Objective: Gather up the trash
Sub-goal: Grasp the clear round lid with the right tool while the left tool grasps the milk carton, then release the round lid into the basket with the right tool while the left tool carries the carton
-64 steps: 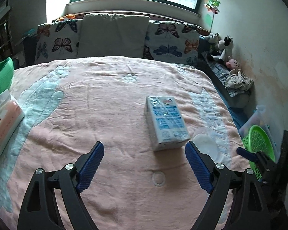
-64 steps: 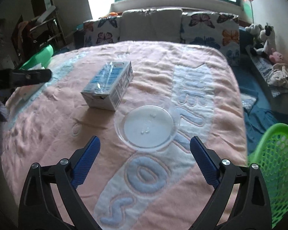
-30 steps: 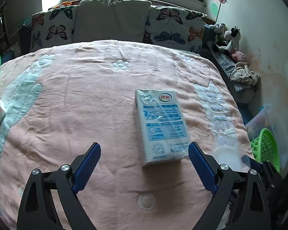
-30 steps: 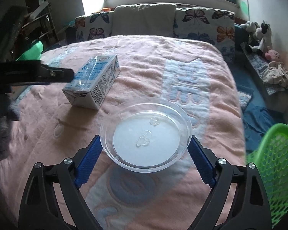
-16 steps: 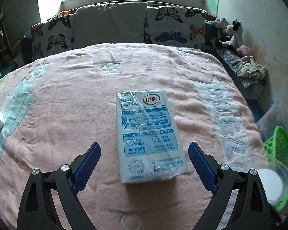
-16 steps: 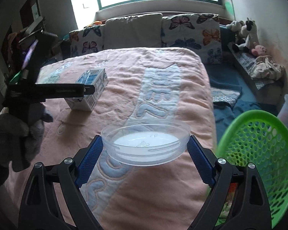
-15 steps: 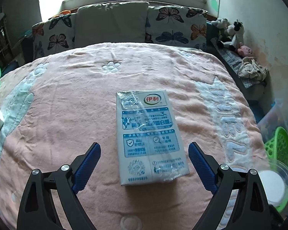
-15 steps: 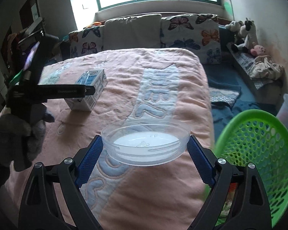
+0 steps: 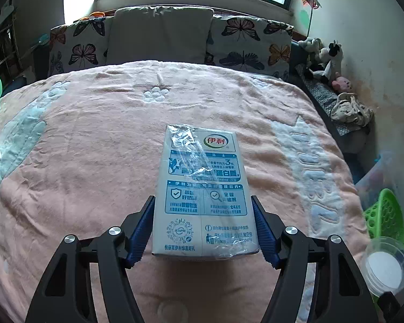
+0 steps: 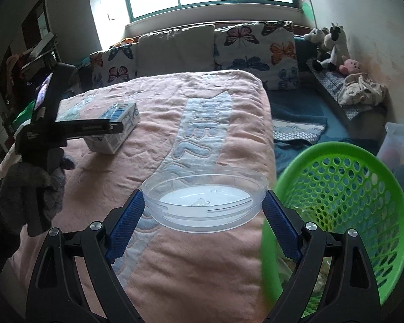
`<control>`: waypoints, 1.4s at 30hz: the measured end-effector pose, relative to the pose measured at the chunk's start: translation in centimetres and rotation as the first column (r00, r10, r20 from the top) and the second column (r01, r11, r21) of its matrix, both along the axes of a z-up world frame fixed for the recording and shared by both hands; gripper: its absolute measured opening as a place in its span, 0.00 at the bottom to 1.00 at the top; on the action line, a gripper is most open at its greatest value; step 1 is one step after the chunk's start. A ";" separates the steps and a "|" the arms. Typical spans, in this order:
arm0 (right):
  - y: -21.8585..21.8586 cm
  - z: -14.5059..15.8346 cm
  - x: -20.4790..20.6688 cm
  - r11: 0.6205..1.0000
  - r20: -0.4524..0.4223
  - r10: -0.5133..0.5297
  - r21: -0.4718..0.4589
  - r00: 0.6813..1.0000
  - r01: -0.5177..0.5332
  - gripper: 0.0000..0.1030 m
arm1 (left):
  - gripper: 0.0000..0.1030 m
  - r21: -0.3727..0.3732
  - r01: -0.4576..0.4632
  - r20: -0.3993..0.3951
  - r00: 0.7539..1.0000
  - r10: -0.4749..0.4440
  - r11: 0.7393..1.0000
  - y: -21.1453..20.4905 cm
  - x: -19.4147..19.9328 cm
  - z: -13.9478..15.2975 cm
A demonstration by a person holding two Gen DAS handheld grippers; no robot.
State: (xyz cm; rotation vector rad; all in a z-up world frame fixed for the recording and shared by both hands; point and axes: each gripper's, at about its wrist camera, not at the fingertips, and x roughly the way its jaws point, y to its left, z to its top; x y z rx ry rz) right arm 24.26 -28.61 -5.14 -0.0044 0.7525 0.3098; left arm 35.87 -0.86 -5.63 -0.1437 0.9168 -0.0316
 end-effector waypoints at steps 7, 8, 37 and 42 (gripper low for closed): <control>-1.8 0.5 -1.5 0.999 0.018 -0.032 0.010 0.999 0.031 0.85 | 0.63 -0.003 0.045 0.023 0.999 -0.045 0.999 -0.2 -2.5 1.9; -2.0 0.6 -1.7 0.999 0.023 -0.037 0.010 0.999 0.037 0.85 | 0.63 -0.006 0.054 0.025 0.998 -0.054 0.999 -0.4 -2.9 2.1; -15.8 -3.1 -4.7 0.933 -0.080 -0.355 0.031 0.931 0.358 0.87 | 0.63 0.040 0.437 0.092 0.894 -0.438 0.899 -15.2 -11.1 8.5; -16.7 -3.2 -5.1 0.926 -0.074 -0.373 0.039 0.925 0.377 0.90 | 0.63 0.058 0.488 0.089 0.867 -0.491 0.871 -17.8 -11.5 8.7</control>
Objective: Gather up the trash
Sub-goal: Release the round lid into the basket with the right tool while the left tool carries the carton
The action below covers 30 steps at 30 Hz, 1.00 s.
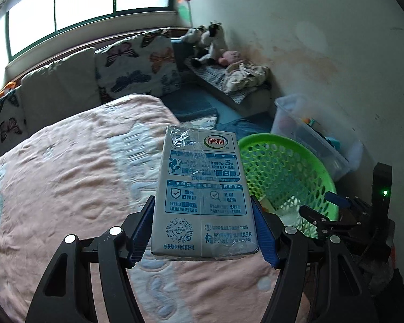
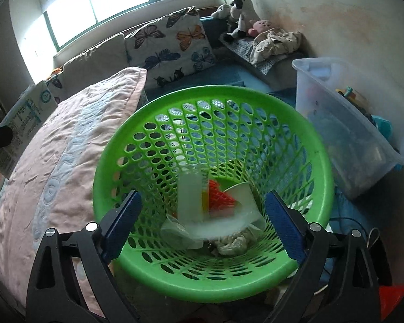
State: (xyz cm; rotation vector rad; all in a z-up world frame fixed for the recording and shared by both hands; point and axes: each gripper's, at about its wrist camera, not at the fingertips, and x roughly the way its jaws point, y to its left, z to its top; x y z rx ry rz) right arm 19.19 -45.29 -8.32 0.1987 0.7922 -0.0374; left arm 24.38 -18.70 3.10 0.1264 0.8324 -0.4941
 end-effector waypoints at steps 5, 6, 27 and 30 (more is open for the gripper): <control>-0.6 0.6 -1.1 1.000 0.024 -0.008 -0.002 1.000 0.008 0.90 | 0.63 0.008 0.050 -0.020 0.999 -0.050 0.999 -2.4 0.0 -0.5; -0.7 0.9 -1.6 1.000 0.033 -0.008 -0.014 0.999 0.009 0.90 | 0.63 0.014 0.062 -0.024 0.998 -0.062 0.998 -3.0 0.0 -0.7; -2.2 1.4 -6.4 0.998 0.076 -0.051 -0.038 0.996 0.054 0.90 | 0.64 0.109 0.185 -0.128 0.977 -0.171 0.977 -11.1 0.0 -6.2; -2.0 1.3 -6.6 0.998 0.076 -0.051 -0.034 0.996 0.054 0.89 | 0.64 0.112 0.190 -0.145 0.974 -0.173 0.975 -11.4 0.1 -6.9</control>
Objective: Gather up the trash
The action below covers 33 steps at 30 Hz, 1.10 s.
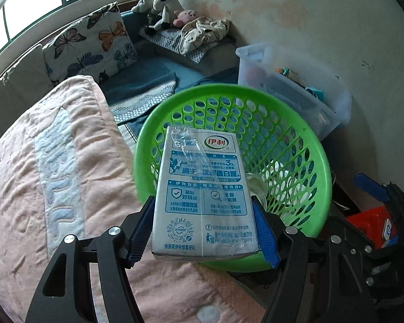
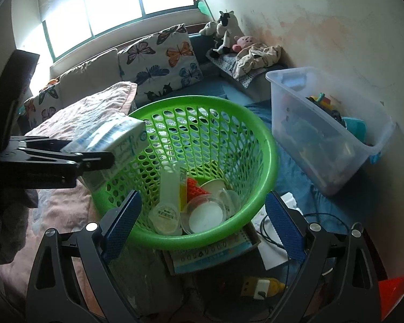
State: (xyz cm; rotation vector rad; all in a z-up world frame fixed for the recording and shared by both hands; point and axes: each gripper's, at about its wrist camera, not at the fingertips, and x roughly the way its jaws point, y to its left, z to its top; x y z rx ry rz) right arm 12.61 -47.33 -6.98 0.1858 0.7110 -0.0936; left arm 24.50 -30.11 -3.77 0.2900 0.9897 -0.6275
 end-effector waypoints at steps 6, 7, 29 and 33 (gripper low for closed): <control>-0.1 -0.2 -0.4 1.000 0.001 -0.011 0.012 1.000 0.011 0.89 | 0.73 -0.014 -0.005 -0.005 1.000 0.005 1.000 0.2 0.0 -0.4; -0.1 -0.2 -0.5 1.000 0.001 -0.012 0.014 1.000 0.012 0.89 | 0.73 -0.022 -0.004 0.001 1.000 0.004 1.000 0.3 -0.1 -0.2; 5.7 2.2 -3.6 0.998 0.063 0.062 0.022 0.996 -0.064 0.90 | 0.80 -0.134 -0.141 0.125 0.980 0.158 0.981 10.8 -5.0 4.6; 7.6 2.4 -3.9 0.994 0.063 0.104 0.028 0.993 -0.106 0.90 | 0.84 -0.155 -0.186 0.136 0.969 0.207 0.970 13.7 -6.0 5.2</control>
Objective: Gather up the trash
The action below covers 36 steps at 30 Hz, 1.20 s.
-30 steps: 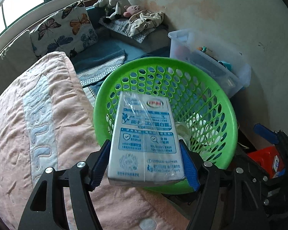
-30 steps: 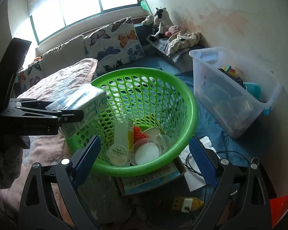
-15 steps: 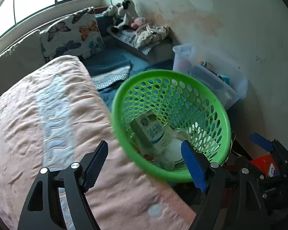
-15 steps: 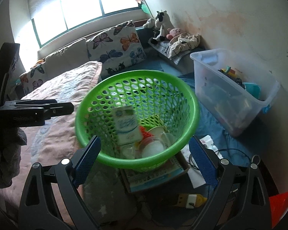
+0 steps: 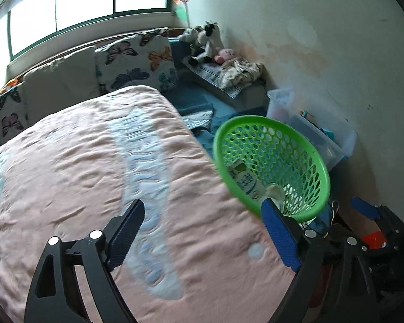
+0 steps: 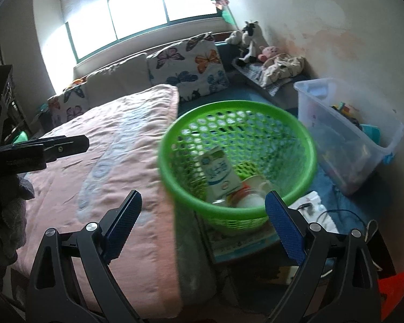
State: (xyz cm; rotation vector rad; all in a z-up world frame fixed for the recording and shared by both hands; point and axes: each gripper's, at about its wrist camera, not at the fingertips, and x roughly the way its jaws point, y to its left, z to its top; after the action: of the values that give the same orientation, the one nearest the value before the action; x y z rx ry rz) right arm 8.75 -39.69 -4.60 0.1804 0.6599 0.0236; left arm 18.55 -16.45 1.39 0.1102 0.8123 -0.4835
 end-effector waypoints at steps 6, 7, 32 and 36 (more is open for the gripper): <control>3.2 0.4 -0.1 0.998 -0.001 0.060 -0.001 0.998 -0.060 0.90 | 0.90 -0.011 -0.068 0.033 0.997 0.068 0.998 3.8 -1.8 0.4; 3.6 0.5 -0.1 0.998 -0.001 0.068 0.001 0.998 -0.068 0.91 | 0.90 -0.008 -0.083 0.041 0.996 0.083 0.997 4.4 -2.2 0.4; 11.1 1.2 -0.4 0.980 -0.033 0.199 -0.020 0.979 -0.200 0.94 | 0.93 -0.014 -0.332 0.129 0.935 0.331 0.943 14.9 -9.4 0.1; 11.7 1.1 -0.5 0.976 -0.035 0.215 -0.022 0.976 -0.216 0.94 | 0.93 -0.018 -0.358 0.115 0.927 0.357 0.934 15.9 -9.9 -0.4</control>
State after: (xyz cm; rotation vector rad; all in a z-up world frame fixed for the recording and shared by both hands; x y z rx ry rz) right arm 8.24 -28.04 -3.47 0.0838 0.7095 0.2210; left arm 8.62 -0.58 0.95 -0.0085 0.6982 -0.1281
